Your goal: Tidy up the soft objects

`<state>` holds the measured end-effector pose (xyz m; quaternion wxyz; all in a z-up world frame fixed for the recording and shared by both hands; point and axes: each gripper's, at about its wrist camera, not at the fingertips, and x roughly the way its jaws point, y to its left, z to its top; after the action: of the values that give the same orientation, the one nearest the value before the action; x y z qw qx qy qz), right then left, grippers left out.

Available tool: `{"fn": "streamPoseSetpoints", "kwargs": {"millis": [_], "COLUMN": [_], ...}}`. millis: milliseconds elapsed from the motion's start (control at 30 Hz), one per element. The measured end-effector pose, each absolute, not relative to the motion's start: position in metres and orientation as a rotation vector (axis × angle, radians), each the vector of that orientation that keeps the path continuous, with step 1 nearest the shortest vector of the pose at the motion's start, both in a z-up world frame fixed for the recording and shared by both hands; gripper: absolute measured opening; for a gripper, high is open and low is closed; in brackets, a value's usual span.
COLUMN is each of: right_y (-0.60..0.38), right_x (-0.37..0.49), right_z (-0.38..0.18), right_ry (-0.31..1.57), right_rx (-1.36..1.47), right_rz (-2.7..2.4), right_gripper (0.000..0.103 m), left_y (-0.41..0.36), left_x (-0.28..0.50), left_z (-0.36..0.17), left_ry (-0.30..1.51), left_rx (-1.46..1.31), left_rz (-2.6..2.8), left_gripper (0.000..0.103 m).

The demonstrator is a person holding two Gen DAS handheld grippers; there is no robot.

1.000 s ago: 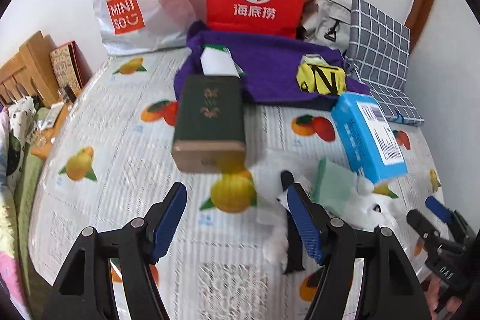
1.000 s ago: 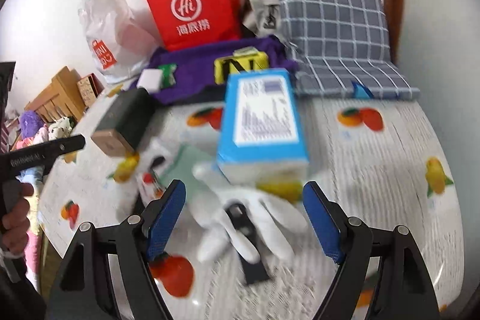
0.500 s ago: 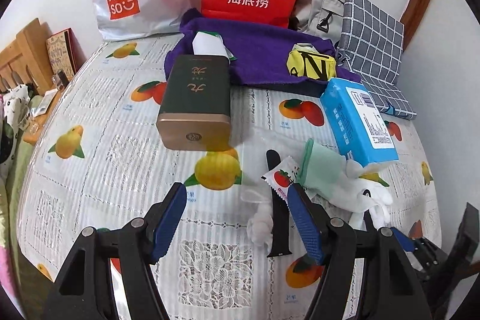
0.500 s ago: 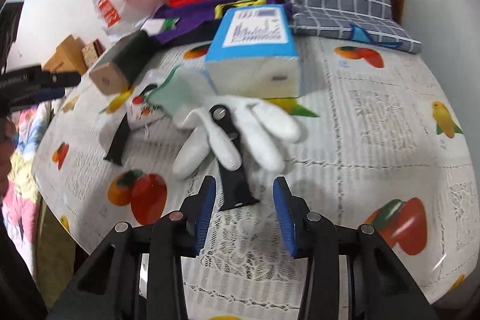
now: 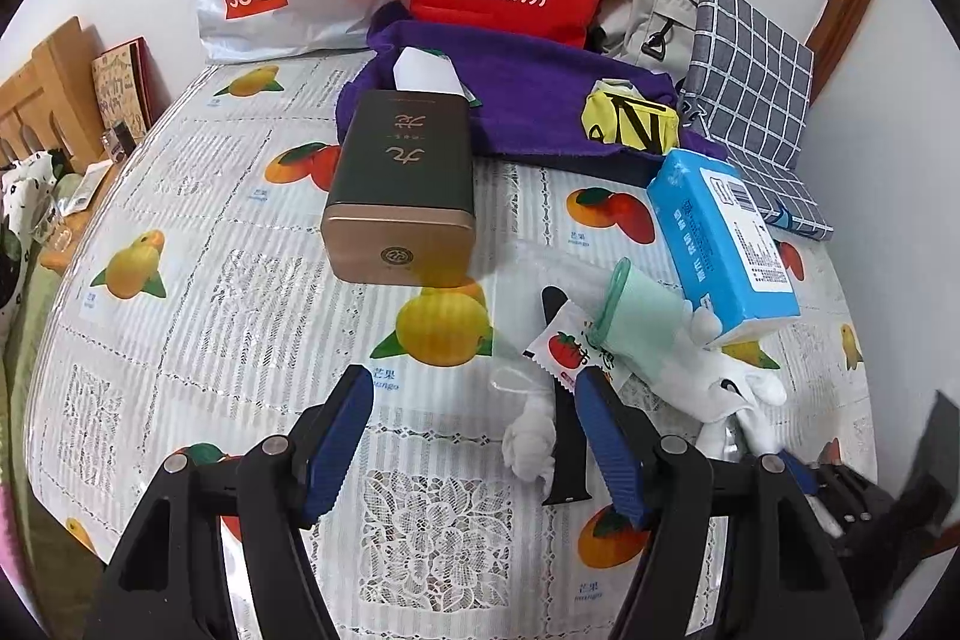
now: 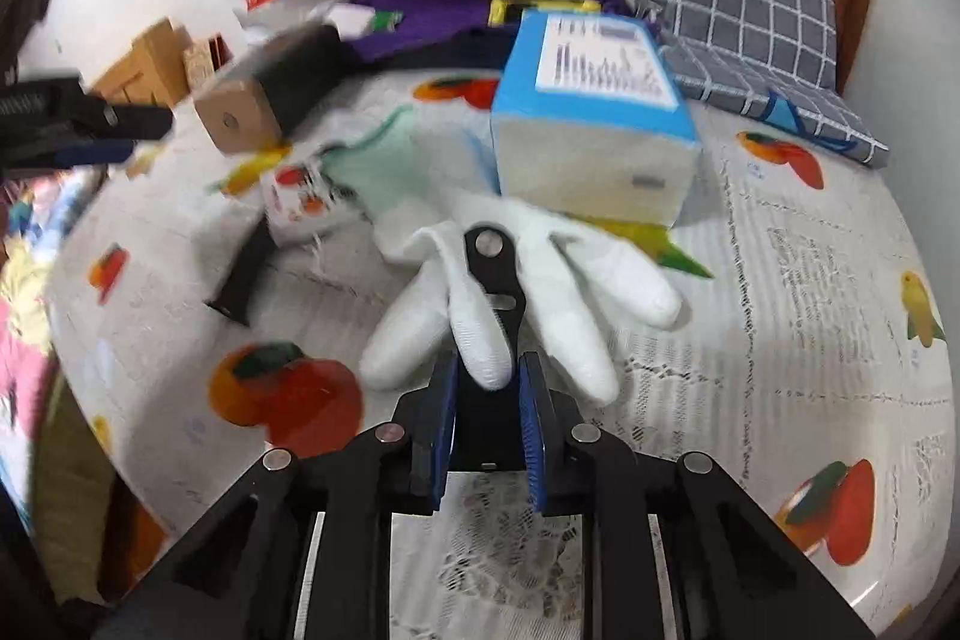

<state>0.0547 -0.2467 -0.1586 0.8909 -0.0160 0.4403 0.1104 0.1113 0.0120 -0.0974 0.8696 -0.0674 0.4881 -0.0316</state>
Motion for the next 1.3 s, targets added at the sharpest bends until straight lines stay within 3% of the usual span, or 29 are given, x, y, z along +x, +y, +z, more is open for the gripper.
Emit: {"fn": "streamPoseSetpoints", "kwargs": {"millis": [300, 1067, 1233, 1300], "right_y": [-0.251, -0.282, -0.276, -0.272], "right_x": [0.036, 0.081, 0.083, 0.083], "right_z": [-0.104, -0.102, -0.101, -0.103], "right_ry": [0.793, 0.775, 0.770, 0.776], "right_rx": [0.008, 0.074, 0.085, 0.078], "right_rz": [0.228, 0.123, 0.153, 0.165], "right_gripper": [0.020, 0.020, 0.020, 0.020], "left_y": [0.015, -0.014, -0.016, -0.016], "left_x": [0.108, 0.111, 0.107, 0.108], "left_z": [-0.099, -0.142, -0.155, -0.160], "left_ry": [1.024, 1.128, 1.144, 1.154], "left_rx": [-0.159, -0.045, -0.047, -0.066], "left_rz": [-0.089, -0.076, -0.078, -0.090], "left_gripper": [0.068, 0.068, 0.055, 0.055]}}
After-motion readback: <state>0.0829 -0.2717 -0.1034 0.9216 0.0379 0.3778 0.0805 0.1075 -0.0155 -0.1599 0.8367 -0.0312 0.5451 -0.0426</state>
